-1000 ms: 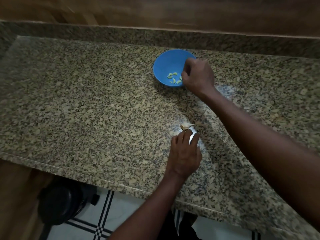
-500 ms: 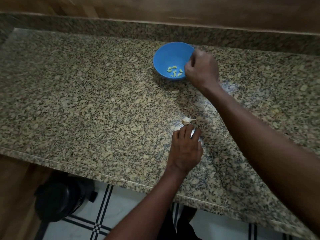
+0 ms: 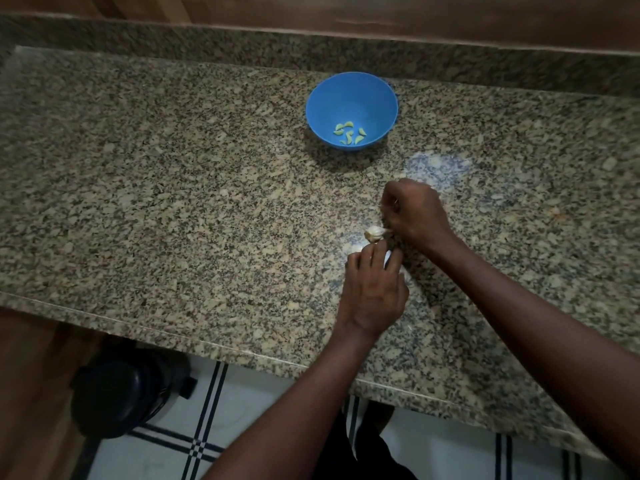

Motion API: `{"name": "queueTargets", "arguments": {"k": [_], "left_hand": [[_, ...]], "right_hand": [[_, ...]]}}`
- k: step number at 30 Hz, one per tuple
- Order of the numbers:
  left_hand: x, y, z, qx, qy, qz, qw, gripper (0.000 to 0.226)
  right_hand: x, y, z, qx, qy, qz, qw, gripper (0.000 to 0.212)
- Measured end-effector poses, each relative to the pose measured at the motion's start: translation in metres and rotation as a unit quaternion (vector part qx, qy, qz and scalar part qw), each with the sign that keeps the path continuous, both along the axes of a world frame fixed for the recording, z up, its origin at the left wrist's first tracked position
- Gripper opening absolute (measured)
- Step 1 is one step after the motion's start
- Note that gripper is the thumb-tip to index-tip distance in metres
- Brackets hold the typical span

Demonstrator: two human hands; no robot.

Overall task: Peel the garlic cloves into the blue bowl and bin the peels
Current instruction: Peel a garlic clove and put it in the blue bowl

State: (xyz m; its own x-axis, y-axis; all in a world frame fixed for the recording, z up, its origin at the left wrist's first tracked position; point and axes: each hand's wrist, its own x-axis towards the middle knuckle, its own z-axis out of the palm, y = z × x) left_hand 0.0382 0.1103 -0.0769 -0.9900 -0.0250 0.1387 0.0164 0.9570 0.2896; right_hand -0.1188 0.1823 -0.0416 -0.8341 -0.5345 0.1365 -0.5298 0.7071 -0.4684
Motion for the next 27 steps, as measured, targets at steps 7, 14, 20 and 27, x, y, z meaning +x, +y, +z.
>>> {"name": "queueTargets", "arguments": {"k": [7, 14, 20, 27], "left_hand": [[0.001, 0.000, 0.003, -0.003, -0.002, 0.001, 1.000, 0.040], [-0.003, -0.008, 0.011, 0.122, 0.086, 0.092, 0.985, 0.020], [-0.081, -0.049, 0.041, 0.192, 0.020, 0.152, 0.969, 0.021], [-0.120, -0.050, 0.036, 0.107, -0.081, 0.054, 0.989, 0.014]], "right_hand": [[-0.003, -0.002, 0.003, 0.013, 0.003, 0.012, 1.000, 0.009], [0.001, 0.007, 0.009, -0.007, -0.032, -0.044, 0.998, 0.013], [0.036, 0.054, 0.006, -0.037, -0.061, -0.124, 0.990, 0.011], [0.094, 0.112, -0.006, 0.002, -0.057, -0.143, 0.988, 0.007]]}}
